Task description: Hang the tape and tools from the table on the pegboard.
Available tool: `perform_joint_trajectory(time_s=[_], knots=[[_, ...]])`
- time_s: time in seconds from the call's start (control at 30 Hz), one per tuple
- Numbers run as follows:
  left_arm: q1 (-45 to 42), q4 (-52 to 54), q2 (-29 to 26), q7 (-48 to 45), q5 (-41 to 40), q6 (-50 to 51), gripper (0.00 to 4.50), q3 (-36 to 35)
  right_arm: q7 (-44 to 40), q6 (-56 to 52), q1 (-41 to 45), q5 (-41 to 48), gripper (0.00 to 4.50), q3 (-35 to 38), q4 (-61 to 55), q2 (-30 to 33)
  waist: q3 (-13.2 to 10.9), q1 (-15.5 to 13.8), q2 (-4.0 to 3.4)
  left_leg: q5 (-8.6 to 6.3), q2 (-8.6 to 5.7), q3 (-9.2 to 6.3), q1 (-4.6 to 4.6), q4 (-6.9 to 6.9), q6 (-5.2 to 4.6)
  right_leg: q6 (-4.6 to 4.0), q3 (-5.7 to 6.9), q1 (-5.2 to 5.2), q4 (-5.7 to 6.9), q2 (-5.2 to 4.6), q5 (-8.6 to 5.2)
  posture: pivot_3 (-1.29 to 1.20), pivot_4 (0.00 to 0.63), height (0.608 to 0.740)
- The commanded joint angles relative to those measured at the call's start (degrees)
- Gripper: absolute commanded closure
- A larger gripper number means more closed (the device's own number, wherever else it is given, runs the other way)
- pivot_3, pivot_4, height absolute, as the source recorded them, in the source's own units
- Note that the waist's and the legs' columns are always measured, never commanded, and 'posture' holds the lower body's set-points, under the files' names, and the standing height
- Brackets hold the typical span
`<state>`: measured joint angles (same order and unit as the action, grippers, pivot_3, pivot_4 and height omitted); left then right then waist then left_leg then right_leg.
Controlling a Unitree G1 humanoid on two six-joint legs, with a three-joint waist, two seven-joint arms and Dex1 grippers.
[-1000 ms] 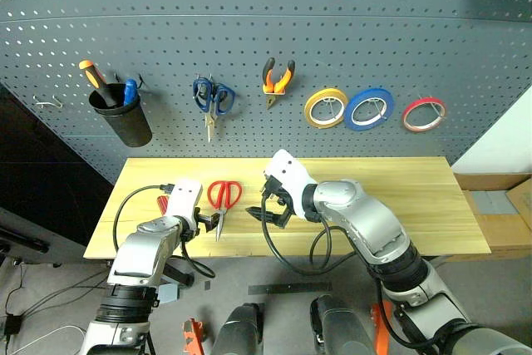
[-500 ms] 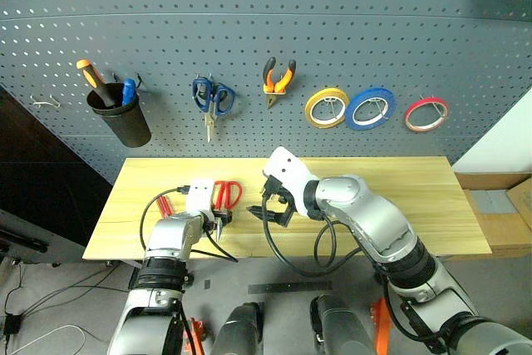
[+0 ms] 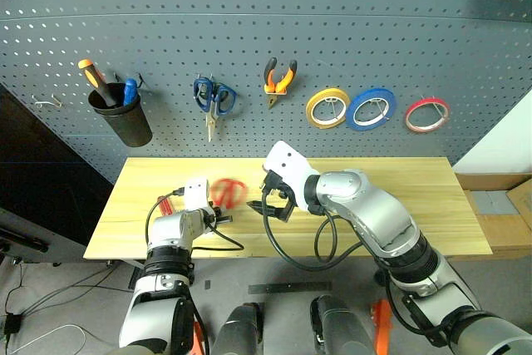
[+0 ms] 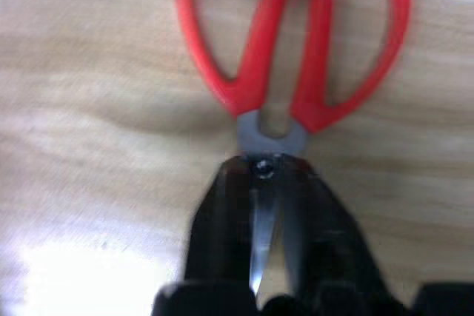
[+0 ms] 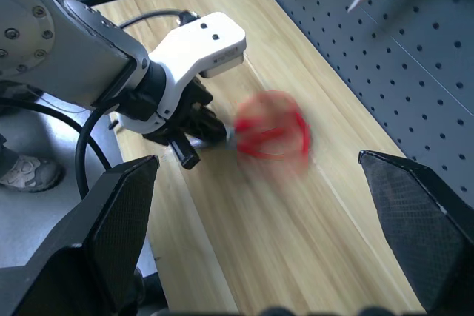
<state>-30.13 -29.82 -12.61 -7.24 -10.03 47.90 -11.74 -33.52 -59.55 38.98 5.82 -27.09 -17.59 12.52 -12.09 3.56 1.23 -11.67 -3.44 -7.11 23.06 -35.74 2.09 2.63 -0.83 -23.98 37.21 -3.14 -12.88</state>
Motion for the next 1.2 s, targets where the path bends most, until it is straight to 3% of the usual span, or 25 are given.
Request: perform_joint_trajectory(time_s=[0.03,0.23,0.5,0.67,0.8,0.97,1.13,1.2], knots=[[0.7,0.2,-0.3,-1.8,0.5,-2.1,4.47,1.6,0.6,-0.3,1.4,0.6,0.0,0.9,-2.7,0.0,0.0,0.1,0.0,0.0,0.0,0.0,0.0,0.0,0.0,0.0,-0.01,0.0,0.0,0.0,0.0,-0.13,0.198,0.74],[5.2,8.0,-1.1,-4.0,-0.4,-4.4,4.47,1.8,1.2,-1.2,1.1,0.9,0.0,2.1,-4.4,1.0,0.0,0.6,0.0,-0.01,0.02,0.01,0.05,0.04,0.0,-0.01,-0.03,-0.05,-0.08,-0.02,0.0,-0.13,0.199,0.74],[16.3,29.7,1.7,0.9,-2.6,-4.3,4.47,-2.7,1.1,-2.2,-0.8,2.3,0.0,3.3,-9.4,4.4,0.0,1.1,0.02,-0.04,0.09,-0.03,0.14,0.04,0.01,-0.02,-0.04,-0.09,-0.16,-0.1,0.01,-0.13,0.204,0.74],[19.7,35.6,-1.4,-2.7,-1.8,-2.0,4.47,1.9,1.0,-2.1,-1.7,3.5,0.0,3.2,-10.5,5.7,-0.1,1.1,0.03,-0.04,0.08,-0.03,0.15,0.03,0.01,-0.02,-0.01,-0.06,-0.16,-0.08,0.0,-0.12,0.206,0.74],[16.0,33.1,-9.0,-9.4,-1.5,0.3,3.65,5.5,1.0,-3.0,-1.5,4.5,0.0,3.9,-10.4,5.7,-0.1,1.1,0.08,-0.04,0.13,-0.01,0.14,0.03,0.01,-0.03,0.01,-0.07,-0.13,0.01,0.0,-0.12,0.206,0.74],[10.0,25.6,-15.8,-19.5,-2.3,0.3,1.99,10.1,0.2,-5.2,-1.5,7.0,0.0,4.1,-11.3,6.2,-0.1,1.1,0.09,-0.04,0.04,-0.01,0.16,0.04,-0.01,-0.04,0.05,-0.07,-0.17,0.06,0.0,-0.13,0.205,0.74],[3.7,13.1,-19.8,-27.8,1.2,-3.9,0.3,17.1,0.8,-6.7,-1.8,8.4,0.0,3.7,-12.2,6.7,-0.1,1.2,0.09,-0.11,0.05,0.03,0.2,0.08,-0.1,-0.04,0.03,-0.12,-0.25,0.04,-0.01,-0.13,0.207,0.74],[2.1,8.9,-20.4,-29.7,3.0,-6.1,0.04,19.5,1.2,-7.1,-1.9,8.8,0.0,3.7,-12.5,6.8,-0.2,1.2,0.09,-0.11,0.07,0.03,0.23,0.1,-0.1,-0.05,0.02,-0.16,-0.25,0.04,-0.02,-0.13,0.207,0.74]])
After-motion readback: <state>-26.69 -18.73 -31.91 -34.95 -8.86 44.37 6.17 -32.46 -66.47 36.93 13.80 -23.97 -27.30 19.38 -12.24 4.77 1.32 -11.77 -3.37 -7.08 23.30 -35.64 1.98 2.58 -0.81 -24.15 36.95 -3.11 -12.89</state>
